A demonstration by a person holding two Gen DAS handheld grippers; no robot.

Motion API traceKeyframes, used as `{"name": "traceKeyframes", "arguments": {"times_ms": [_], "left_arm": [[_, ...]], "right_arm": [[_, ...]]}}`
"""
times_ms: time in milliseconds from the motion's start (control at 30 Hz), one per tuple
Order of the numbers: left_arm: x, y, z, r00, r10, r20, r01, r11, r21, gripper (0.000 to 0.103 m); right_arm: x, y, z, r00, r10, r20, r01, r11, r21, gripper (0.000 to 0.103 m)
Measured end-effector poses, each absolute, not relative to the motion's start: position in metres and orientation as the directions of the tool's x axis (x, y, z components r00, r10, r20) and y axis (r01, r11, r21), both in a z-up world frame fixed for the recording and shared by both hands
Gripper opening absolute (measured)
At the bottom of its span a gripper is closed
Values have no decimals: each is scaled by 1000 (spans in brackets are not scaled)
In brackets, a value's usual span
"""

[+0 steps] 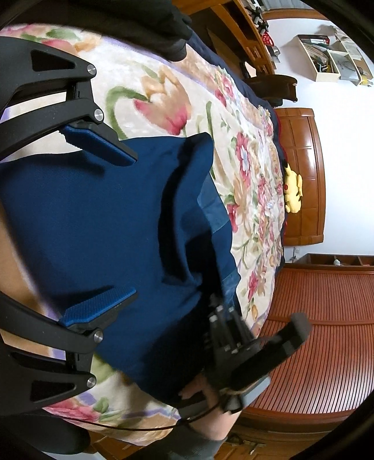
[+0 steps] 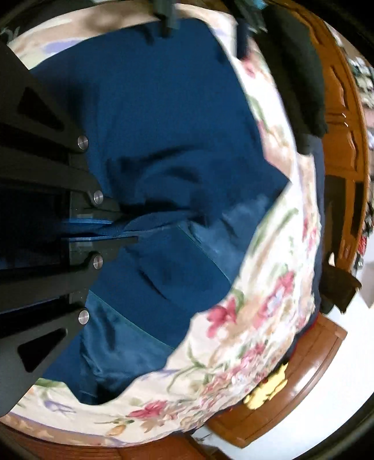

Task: Fold large clothes

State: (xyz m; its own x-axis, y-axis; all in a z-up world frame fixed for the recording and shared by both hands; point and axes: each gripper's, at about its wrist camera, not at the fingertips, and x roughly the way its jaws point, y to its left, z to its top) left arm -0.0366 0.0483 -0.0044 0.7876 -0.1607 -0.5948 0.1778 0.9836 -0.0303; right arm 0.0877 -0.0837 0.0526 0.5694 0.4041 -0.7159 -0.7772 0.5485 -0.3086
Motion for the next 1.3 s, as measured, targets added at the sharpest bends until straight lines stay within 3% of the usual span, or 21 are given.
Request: {"name": "traceKeyframes", "arguments": {"times_ms": [300, 467, 633, 833, 933, 1000, 1033, 1100, 1167, 1300], "left_arm": [[-26, 53, -18, 770, -151, -619, 160, 986, -41, 86], [-26, 53, -21, 763, -138, -631, 151, 988, -34, 86], [-28, 54, -21, 762, -135, -633, 147, 989, -34, 86], [-27, 53, -30, 754, -129, -645, 139, 990, -35, 86], [-28, 54, -32, 753, -129, -645, 138, 990, -38, 86], [-29, 54, -32, 755, -129, -643, 137, 990, -37, 86], [-29, 54, -33, 757, -129, -641, 137, 990, -38, 86], [-29, 54, -33, 759, -130, -638, 136, 990, -40, 86], [-29, 54, -34, 760, -131, -637, 134, 990, -43, 86], [-28, 57, -34, 759, -140, -635, 137, 989, -55, 86]], "right_arm": [[109, -103, 70, 536, 524, -662, -768, 628, -124, 6], [124, -138, 78, 573, 574, -585, -696, 718, 23, 5], [135, -151, 87, 682, 500, -533, -606, 795, -29, 3], [110, -133, 95, 799, 462, -384, -553, 816, -168, 3], [109, -114, 78, 782, 464, -415, -579, 788, -210, 4], [115, -103, 62, 722, 448, -527, -621, 755, -209, 24], [116, -103, 57, 728, 421, -541, -608, 762, -225, 31], [115, -113, 52, 741, 407, -534, -587, 779, -221, 57], [117, -131, 52, 749, 405, -524, -565, 804, -186, 66], [130, -175, 53, 793, 316, -521, -457, 874, -165, 68]]}}
